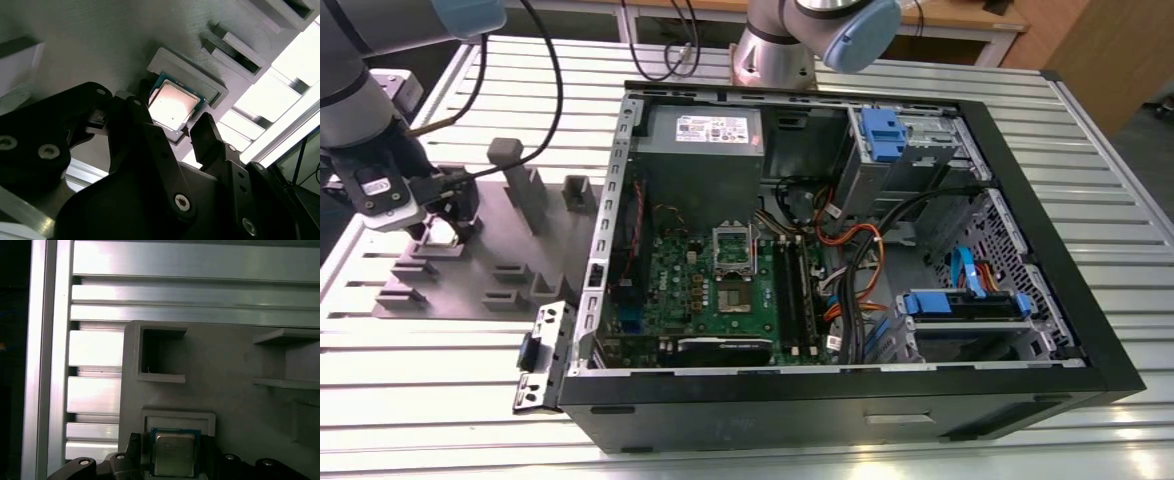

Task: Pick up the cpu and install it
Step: 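Reach for the cpu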

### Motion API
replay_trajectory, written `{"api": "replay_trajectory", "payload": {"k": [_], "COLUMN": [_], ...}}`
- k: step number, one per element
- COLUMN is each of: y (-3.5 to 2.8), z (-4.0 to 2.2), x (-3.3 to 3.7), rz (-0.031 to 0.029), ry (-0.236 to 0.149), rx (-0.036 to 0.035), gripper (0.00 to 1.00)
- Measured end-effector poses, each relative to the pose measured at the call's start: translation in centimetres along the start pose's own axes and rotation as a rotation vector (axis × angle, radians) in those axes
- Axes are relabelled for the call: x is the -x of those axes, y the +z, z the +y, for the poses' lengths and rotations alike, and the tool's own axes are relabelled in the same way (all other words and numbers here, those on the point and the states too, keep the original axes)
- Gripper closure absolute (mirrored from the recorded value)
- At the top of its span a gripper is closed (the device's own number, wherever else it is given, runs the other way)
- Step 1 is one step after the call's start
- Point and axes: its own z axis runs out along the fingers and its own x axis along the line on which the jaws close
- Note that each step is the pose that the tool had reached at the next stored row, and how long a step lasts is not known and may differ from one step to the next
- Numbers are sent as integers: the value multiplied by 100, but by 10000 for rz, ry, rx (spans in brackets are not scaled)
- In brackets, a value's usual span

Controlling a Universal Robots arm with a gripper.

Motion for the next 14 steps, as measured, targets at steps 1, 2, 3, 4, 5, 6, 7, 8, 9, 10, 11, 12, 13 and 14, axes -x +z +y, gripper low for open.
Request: {"api": "replay_trajectory", "payload": {"k": [1,2,3,4,5,6,7,8,9,10,11,12,13,14], "y": [-2,-3,-3,-4,-7,-7,-7,-12,-19,-19,-19,-19,-19,-19], "z": [0,1,1,2,2,3,4,4,5,5,4,5,4,4], "x": [0,0,0,0,0,0,-1,0,0,0,0,0,0,0], "rz": [-3,-4,-4,-3,-1,-2,-2,-1,0,-2,-4,-3,-2,-2], "ry": [-1,-1,-1,-2,-2,-2,-2,-2,-2,-2,-3,-2,-2,-2], "rx": [2,2,1,0,-2,-2,-4,-5,-6,-8,-15,-18,-22,-24], "gripper": [41,41,41,41,41,41,41,41,41,41,41,41,41,41]}}
